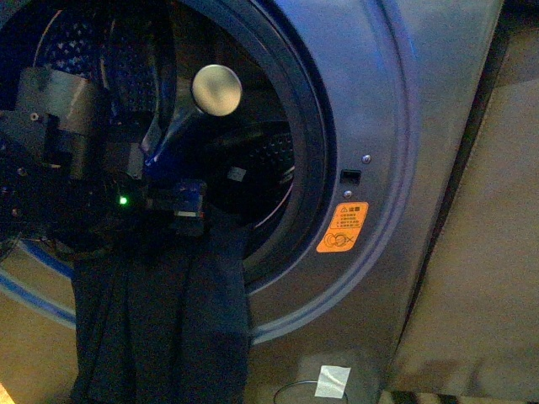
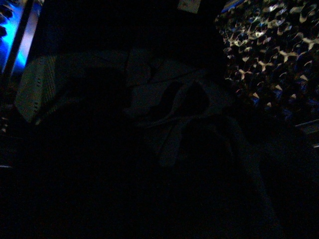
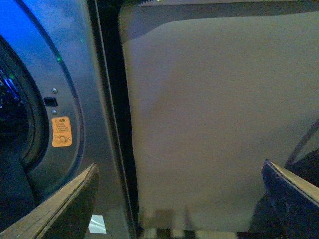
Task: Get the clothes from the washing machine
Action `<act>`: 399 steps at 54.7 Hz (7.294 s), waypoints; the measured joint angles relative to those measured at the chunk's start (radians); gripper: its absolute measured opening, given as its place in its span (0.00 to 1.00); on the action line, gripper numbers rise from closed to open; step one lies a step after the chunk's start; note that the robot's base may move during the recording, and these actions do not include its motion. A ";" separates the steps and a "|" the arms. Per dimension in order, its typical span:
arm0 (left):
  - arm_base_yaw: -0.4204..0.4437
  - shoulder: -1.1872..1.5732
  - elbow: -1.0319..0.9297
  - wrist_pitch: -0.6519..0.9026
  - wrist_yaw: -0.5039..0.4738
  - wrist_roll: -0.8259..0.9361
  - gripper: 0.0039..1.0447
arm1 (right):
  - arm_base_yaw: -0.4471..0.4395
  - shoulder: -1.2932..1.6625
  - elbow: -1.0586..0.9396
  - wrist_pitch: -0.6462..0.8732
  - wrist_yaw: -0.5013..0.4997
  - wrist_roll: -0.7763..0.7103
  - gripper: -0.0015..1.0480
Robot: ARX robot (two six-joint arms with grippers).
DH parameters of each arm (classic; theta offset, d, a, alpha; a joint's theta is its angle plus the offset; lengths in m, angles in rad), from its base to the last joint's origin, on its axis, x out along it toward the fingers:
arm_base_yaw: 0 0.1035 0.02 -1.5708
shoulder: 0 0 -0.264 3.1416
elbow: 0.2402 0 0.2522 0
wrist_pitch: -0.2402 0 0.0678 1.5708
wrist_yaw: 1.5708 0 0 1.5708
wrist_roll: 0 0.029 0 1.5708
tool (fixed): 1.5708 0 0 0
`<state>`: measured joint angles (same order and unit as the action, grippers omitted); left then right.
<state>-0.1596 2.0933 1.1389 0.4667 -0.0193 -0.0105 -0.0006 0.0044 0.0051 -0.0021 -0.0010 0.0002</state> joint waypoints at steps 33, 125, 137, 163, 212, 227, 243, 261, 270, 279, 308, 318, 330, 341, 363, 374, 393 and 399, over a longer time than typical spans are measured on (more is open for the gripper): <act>-0.080 0.127 0.177 -0.266 0.006 -0.221 0.94 | 0.000 0.000 0.000 0.000 0.000 0.000 0.93; -0.053 0.169 0.156 -0.307 -0.257 -0.020 0.50 | 0.000 0.000 0.000 0.000 0.000 0.000 0.93; -0.053 0.159 0.125 -0.244 -0.270 -0.016 0.23 | 0.000 0.000 0.000 0.000 0.000 0.000 0.93; -0.044 -0.025 -0.073 -0.128 -0.216 0.015 0.10 | 0.000 0.000 0.000 0.000 0.000 0.000 0.93; -0.061 -0.789 -0.360 -0.156 0.005 0.008 0.10 | 0.000 0.000 0.000 0.000 0.000 0.000 0.93; -0.176 -0.873 -0.165 -0.272 0.049 0.065 0.10 | 0.000 0.000 0.000 0.000 0.000 0.000 0.93; -0.294 -0.801 0.160 -0.426 0.079 0.117 0.10 | 0.000 0.000 0.000 0.000 0.000 0.000 0.93; -0.436 -0.612 0.626 -0.628 0.126 0.120 0.10 | 0.000 0.000 0.000 0.000 0.000 0.000 0.93; -0.485 -0.553 0.791 -0.694 0.151 0.076 0.10 | 0.000 0.000 0.000 0.000 0.000 0.000 0.93; -0.503 -0.541 0.850 -0.705 0.155 0.055 0.10 | 0.000 0.000 0.000 0.000 0.000 0.000 0.93; -0.504 -0.536 0.853 -0.709 0.155 0.051 0.10 | -0.082 0.046 -0.003 0.145 -0.254 0.113 0.93; -0.504 -0.534 0.853 -0.709 0.155 0.051 0.10 | -0.269 0.173 0.013 0.468 -0.756 0.496 0.93; -0.504 -0.534 0.853 -0.709 0.154 0.051 0.10 | -0.343 0.359 0.218 0.710 -0.902 0.801 0.93; -0.504 -0.534 0.853 -0.709 0.154 0.051 0.10 | -0.203 0.447 0.403 0.668 -0.788 0.788 0.93; -0.504 -0.534 0.853 -0.709 0.154 0.051 0.10 | 0.092 0.707 0.576 0.633 -0.515 0.319 0.93; -0.504 -0.534 0.853 -0.709 0.154 0.051 0.10 | 0.061 0.821 0.595 0.703 -0.544 0.274 0.93; -0.504 -0.534 0.853 -0.709 0.154 0.051 0.10 | 0.123 0.977 0.680 0.767 -0.533 0.249 0.93; -0.504 -0.534 0.853 -0.709 0.154 0.051 0.10 | 0.144 1.032 0.710 0.766 -0.512 0.235 0.93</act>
<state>-0.6640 1.5597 1.9923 -0.2424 0.1345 0.0406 0.1436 1.0359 0.7151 0.7639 -0.5129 0.2348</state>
